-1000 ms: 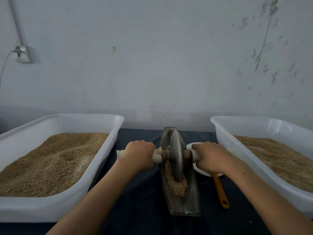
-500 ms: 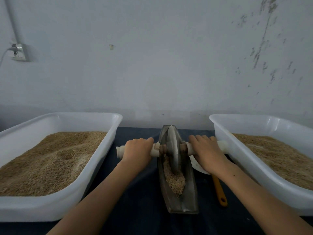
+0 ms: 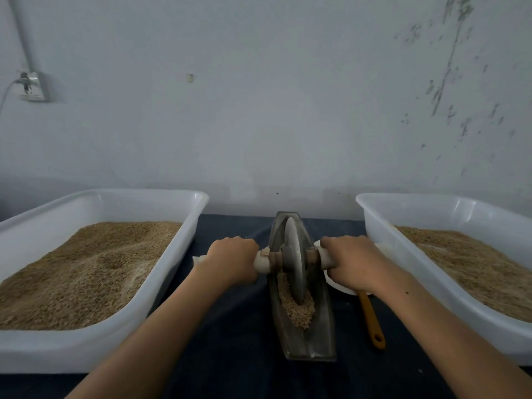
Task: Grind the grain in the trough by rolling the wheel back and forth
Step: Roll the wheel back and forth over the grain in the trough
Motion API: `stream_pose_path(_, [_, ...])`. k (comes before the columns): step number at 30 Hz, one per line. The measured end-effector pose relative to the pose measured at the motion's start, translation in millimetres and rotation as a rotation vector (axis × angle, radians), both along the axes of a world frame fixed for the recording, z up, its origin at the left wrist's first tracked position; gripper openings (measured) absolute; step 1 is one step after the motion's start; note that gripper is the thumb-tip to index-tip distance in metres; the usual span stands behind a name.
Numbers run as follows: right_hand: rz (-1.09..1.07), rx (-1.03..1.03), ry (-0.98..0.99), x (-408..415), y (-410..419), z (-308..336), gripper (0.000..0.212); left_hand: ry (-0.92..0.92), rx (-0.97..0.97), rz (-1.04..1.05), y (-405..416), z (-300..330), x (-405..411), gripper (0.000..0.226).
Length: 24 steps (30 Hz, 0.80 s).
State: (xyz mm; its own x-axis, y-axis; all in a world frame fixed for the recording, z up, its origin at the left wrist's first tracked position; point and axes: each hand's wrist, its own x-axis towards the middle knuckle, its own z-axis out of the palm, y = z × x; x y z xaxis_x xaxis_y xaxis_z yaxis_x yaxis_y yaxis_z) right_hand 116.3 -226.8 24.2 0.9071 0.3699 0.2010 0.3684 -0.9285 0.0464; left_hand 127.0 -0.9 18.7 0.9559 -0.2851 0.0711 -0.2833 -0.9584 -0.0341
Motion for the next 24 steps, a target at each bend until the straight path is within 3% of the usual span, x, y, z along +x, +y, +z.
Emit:
stream_pose_path(6, [-0.033, -0.015, -0.11, 4, -1, -9, 0.017, -0.232, -0.006, 0.058, -7, -7, -1, 0.015])
stream_pose_path(11, [-0.032, 0.009, -0.187, 7, -2, -17, 0.022, -0.316, -0.014, 0.072, -9, -13, -2, 0.015])
stream_pose_path(19, [-0.009, 0.009, 0.016, 4, -2, 0, 0.017, -0.109, 0.034, 0.016, -4, -1, -2, 0.019])
stream_pose_path(24, [-0.017, 0.063, 0.111, -1, -3, 2, 0.022, -0.075, 0.061, -0.011, -4, 3, -4, 0.021])
